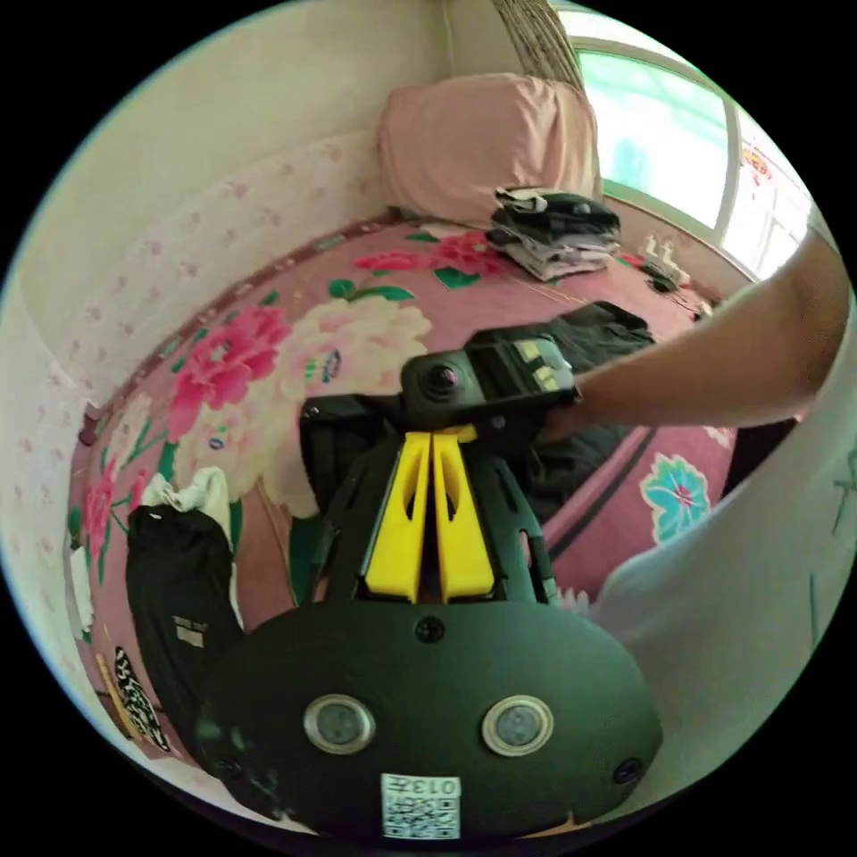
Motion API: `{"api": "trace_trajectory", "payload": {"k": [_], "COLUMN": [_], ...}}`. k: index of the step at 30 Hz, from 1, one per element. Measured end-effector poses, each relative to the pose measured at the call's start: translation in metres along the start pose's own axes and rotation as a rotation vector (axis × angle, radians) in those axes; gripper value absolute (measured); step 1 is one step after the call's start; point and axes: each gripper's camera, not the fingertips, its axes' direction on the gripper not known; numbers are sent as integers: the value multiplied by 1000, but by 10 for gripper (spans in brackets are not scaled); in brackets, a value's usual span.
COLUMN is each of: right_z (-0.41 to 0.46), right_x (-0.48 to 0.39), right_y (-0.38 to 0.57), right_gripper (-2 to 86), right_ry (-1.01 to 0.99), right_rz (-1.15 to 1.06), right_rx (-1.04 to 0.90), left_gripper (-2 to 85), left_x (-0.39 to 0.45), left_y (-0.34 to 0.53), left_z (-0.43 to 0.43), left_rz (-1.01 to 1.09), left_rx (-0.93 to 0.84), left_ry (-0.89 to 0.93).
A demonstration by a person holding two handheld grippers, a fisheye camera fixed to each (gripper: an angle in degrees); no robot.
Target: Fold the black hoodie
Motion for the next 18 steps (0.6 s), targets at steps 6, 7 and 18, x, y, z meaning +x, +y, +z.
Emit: {"api": "trace_trajectory", "payload": {"k": [6, 7, 18], "right_z": [-67, -89, -42], "right_x": [39, 52, 44], "right_y": [30, 48, 87], "right_gripper": [-2, -2, -2], "right_ry": [-34, -54, -29], "right_rz": [268, 368, 351], "right_rx": [53, 133, 29], "left_gripper": [-4, -4, -4], "left_x": [-55, -67, -148], "left_y": [-2, 5, 20], "left_z": [83, 91, 108], "left_rz": [2, -31, -192], "left_rx": [-280, -309, -321], "left_ry": [59, 92, 224]}}
